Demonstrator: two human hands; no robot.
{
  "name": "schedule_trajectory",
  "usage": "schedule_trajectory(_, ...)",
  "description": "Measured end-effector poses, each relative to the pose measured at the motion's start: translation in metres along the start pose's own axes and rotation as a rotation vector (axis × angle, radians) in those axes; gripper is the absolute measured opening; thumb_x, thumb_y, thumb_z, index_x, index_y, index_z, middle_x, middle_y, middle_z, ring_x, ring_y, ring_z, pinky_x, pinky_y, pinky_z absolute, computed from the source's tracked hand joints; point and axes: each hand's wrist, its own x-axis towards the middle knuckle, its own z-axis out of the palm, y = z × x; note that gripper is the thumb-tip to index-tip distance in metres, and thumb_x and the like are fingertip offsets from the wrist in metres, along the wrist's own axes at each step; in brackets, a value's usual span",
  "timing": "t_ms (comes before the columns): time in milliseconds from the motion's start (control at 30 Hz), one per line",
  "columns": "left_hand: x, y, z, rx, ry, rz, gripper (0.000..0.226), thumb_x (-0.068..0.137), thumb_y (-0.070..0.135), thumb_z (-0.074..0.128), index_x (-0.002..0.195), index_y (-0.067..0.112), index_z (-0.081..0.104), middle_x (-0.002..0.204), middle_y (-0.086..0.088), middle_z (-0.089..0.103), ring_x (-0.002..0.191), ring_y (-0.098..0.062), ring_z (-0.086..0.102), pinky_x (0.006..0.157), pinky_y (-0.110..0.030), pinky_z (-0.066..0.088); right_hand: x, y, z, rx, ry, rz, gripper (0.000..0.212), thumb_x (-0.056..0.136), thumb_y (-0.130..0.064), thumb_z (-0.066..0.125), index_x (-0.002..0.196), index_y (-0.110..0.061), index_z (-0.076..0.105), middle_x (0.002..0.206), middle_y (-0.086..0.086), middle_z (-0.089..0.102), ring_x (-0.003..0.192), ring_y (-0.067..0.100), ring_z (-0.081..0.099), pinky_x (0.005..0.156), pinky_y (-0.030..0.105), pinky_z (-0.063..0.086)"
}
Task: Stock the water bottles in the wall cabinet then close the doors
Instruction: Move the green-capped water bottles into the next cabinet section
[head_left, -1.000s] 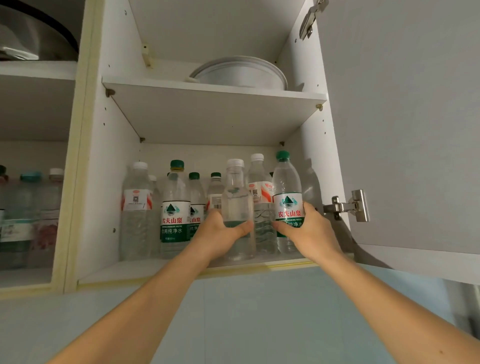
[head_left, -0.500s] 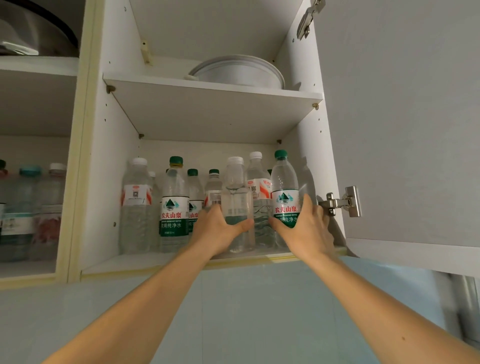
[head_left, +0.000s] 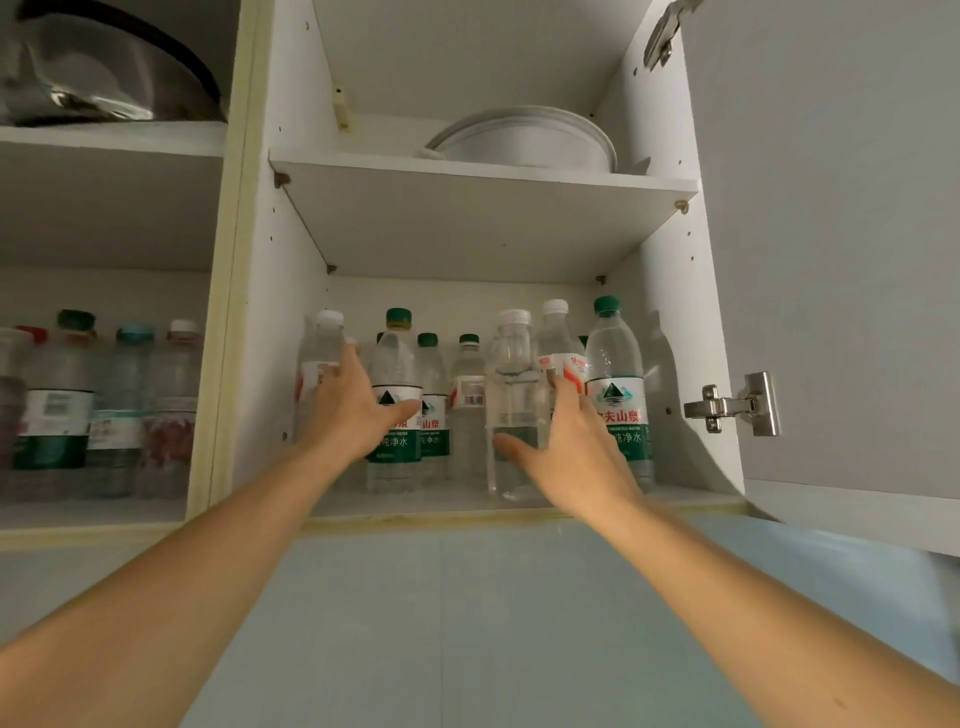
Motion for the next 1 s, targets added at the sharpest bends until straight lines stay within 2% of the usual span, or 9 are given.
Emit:
schedule_trajectory(100,0.0,-0.007,0.012,-0.055,-0.088,0.012,0.093,0.074,0.04,0.087,0.143,0.017,0.03,0.133,-0.012,0.058,0.109,-0.028,0.064,0.09,-0.047,0.056,0.0,-0.007,0.009,-0.094,-0.011,0.045,0.091,0.087,-0.052,0.074,0.151,-0.013,0.023,0.143,0.015,0.046,0.12,0.038,0.058,0.09,0.051,0.055)
schedule_trajectory(200,0.003,-0.01,0.02,-0.08,-0.096,0.061,0.095,0.074,0.035,0.088,0.144,0.024,0.025,0.137,-0.011,0.056,0.11,-0.025,0.063,0.086,-0.042,0.056,0.002,-0.008,0.014,-0.107,-0.041,0.038,0.097,0.087,-0.045,0.076,0.156,-0.016,0.014,0.141,0.018,0.047,0.118,0.041,0.059,0.09,0.051,0.055)
schedule_trajectory(367,0.023,-0.011,0.022,-0.022,-0.056,0.166,0.12,0.075,0.043,0.086,0.158,0.036,0.0,0.163,-0.01,0.029,0.145,-0.034,0.037,0.111,-0.056,0.038,0.017,-0.013,0.02,-0.048,-0.179,0.014,0.095,0.087,-0.039,0.077,0.154,-0.026,0.011,0.124,0.014,0.058,0.099,0.03,0.065,0.074,0.035,0.052)
schedule_trajectory(467,0.036,-0.015,0.017,0.027,-0.165,0.245,0.121,0.078,0.041,0.084,0.159,0.041,-0.006,0.16,-0.01,0.035,0.143,-0.033,0.039,0.112,-0.055,0.039,0.028,-0.019,0.022,-0.043,-0.279,0.022,0.095,0.087,-0.035,0.078,0.155,-0.019,0.013,0.092,-0.001,0.058,0.073,0.012,0.061,0.057,0.023,0.045)
schedule_trajectory(500,0.039,-0.017,0.016,0.082,-0.178,0.279,0.119,0.079,0.042,0.083,0.159,0.043,-0.004,0.158,-0.011,0.037,0.142,-0.033,0.039,0.113,-0.056,0.037,0.031,-0.022,0.024,-0.042,-0.307,0.031,0.099,0.087,-0.034,0.078,0.157,-0.019,0.009,0.092,-0.002,0.06,0.072,0.01,0.061,0.056,0.021,0.043)
schedule_trajectory(600,0.043,-0.023,0.017,0.25,-0.11,0.338,0.108,0.082,0.055,0.076,0.158,0.048,-0.001,0.151,-0.013,0.042,0.138,-0.034,0.035,0.112,-0.054,0.027,0.042,-0.03,0.031,-0.014,-0.39,0.06,0.109,0.088,-0.031,0.078,0.161,-0.02,-0.003,0.13,0.014,0.061,0.097,0.026,0.068,0.078,0.034,0.057)
schedule_trajectory(700,0.042,-0.035,0.021,0.337,0.04,0.379,0.1,0.085,0.067,0.063,0.157,0.051,-0.004,0.143,-0.012,0.047,0.129,-0.033,0.038,0.105,-0.048,0.029,0.05,-0.036,0.04,-0.002,-0.456,0.047,0.11,0.091,-0.027,0.075,0.161,-0.016,-0.009,0.143,0.019,0.053,0.112,0.033,0.065,0.097,0.046,0.055)
schedule_trajectory(800,0.044,-0.049,0.023,0.358,0.154,0.42,0.092,0.086,0.067,0.058,0.156,0.051,0.0,0.14,-0.011,0.051,0.127,-0.032,0.037,0.104,-0.049,0.027,0.059,-0.036,0.052,0.016,-0.494,0.041,0.108,0.091,-0.026,0.074,0.16,-0.014,-0.008,0.148,0.02,0.047,0.119,0.036,0.061,0.1,0.048,0.053)
schedule_trajectory(1000,0.045,-0.05,0.02,0.411,0.15,0.41,0.084,0.09,0.064,0.054,0.157,0.048,0.006,0.147,-0.007,0.046,0.133,-0.03,0.029,0.105,-0.049,0.022,0.072,-0.036,0.071,0.071,-0.543,0.064,0.097,0.092,-0.021,0.073,0.159,-0.014,0.003,0.137,0.02,0.053,0.114,0.034,0.062,0.092,0.048,0.058)
